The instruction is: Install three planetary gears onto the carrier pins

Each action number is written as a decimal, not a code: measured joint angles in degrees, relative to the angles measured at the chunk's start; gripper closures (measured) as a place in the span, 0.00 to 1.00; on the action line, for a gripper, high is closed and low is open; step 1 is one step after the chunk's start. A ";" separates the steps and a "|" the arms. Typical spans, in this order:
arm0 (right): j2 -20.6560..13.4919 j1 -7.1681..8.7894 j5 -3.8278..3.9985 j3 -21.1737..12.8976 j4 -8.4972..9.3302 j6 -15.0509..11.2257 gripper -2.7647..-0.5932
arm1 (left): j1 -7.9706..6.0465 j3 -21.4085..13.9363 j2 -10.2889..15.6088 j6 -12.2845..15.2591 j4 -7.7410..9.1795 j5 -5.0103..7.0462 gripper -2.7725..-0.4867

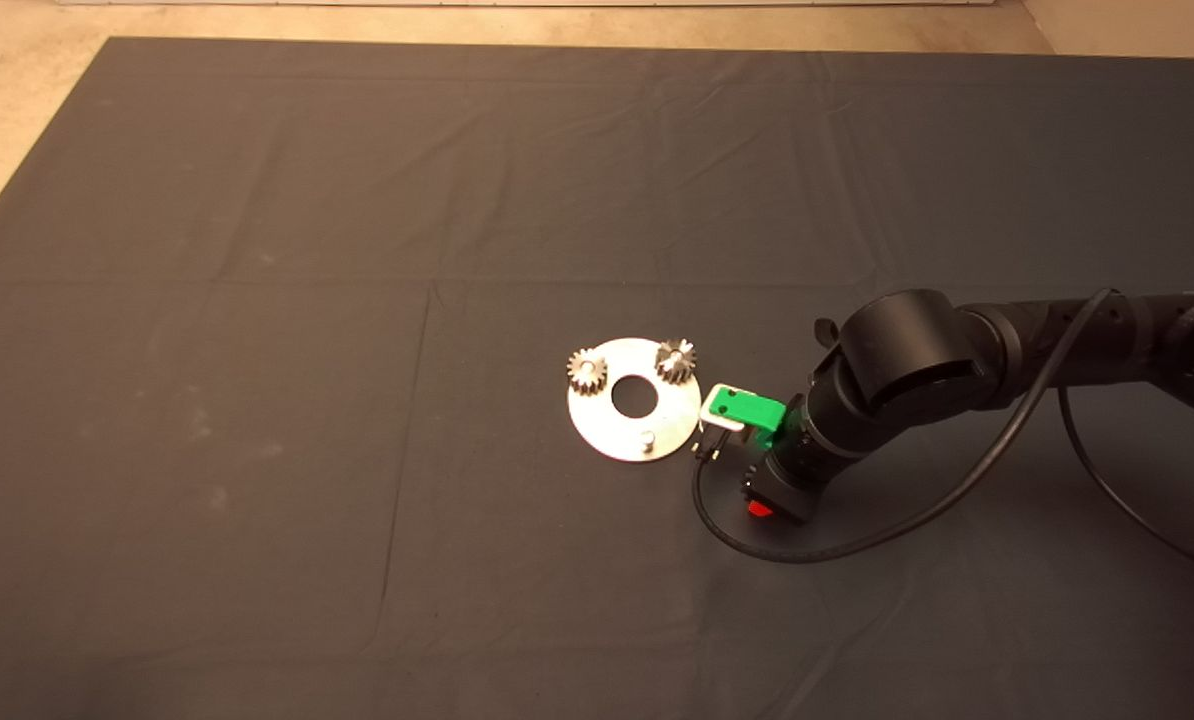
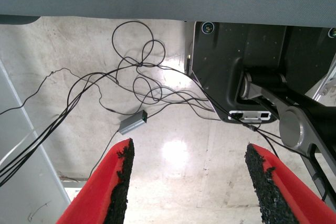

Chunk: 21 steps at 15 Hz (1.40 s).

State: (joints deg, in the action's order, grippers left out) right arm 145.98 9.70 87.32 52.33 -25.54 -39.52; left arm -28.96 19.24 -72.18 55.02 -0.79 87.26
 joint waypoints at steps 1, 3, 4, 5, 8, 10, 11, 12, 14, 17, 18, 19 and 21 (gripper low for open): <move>0.38 0.23 0.39 0.11 0.05 -0.17 0.76 | 0.00 0.00 0.00 -0.02 0.00 -0.02 0.57; 0.79 1.17 0.33 0.80 -0.01 -0.20 0.77 | 0.00 0.00 0.00 -0.02 0.00 0.00 0.57; 0.90 1.84 0.38 0.89 0.00 -0.22 0.78 | 0.00 0.00 0.00 -0.02 0.00 0.00 0.57; 1.02 2.31 0.38 0.89 0.02 -0.23 0.78 | 0.00 0.00 0.00 -0.02 0.00 -0.02 0.57; 1.34 2.75 0.38 0.89 0.18 -0.24 0.78 | 0.00 0.00 0.00 -0.02 0.02 0.00 0.57; 1.78 4.07 0.38 0.89 0.32 -0.38 0.78 | 0.00 0.00 -0.01 -0.02 0.00 -0.02 0.57; 2.04 4.80 0.38 0.89 0.33 -0.39 0.78 | 0.00 0.00 0.00 -0.02 0.02 0.00 0.57; 2.55 5.51 0.44 0.89 0.48 -0.41 0.78 | 0.00 0.00 -0.01 -0.02 0.02 0.00 0.57; 4.03 6.34 0.56 0.89 0.62 -0.42 0.78 | 0.00 0.00 -0.01 -0.02 0.02 -0.02 0.57; 6.65 6.55 0.36 0.89 0.96 -0.46 0.78 | 0.00 0.00 0.00 -0.09 0.02 0.00 0.57; 7.25 6.72 0.38 0.89 1.06 -0.46 0.78 | 0.00 0.00 0.00 -0.11 0.02 -0.02 0.57; 7.73 6.95 0.39 0.91 1.12 -0.48 0.78 | 0.00 0.00 0.02 -0.15 0.02 -0.02 0.57; 8.68 7.29 0.52 1.22 1.15 -0.57 0.78 | 0.00 0.00 0.13 -0.28 0.02 -0.05 0.57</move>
State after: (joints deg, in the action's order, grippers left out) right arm 154.66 16.99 87.84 53.55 -24.39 -40.09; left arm -28.96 19.24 -72.05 54.74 -0.77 87.21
